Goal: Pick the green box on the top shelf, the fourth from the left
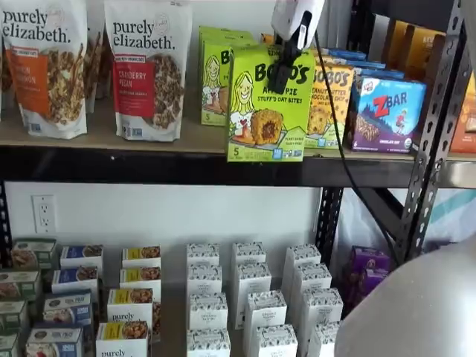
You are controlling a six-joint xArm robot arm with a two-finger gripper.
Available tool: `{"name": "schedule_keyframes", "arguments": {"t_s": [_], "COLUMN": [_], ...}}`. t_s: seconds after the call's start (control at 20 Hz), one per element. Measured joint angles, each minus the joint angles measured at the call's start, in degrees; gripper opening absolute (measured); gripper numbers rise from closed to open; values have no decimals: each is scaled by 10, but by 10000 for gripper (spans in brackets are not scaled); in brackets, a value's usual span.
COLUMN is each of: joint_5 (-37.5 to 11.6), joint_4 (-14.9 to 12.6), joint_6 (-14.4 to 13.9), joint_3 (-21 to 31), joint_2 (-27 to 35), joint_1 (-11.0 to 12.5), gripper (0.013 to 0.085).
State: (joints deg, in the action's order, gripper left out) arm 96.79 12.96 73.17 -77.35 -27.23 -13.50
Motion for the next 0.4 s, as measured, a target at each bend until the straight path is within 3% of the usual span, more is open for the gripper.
{"name": "schedule_keyframes", "arguments": {"t_s": [0.4], "joint_5": [-8], "joint_4": [-6], "joint_6": [2], "joint_3": [37], "joint_2": [-28], "joint_1": [-1], "gripper": [250]}}
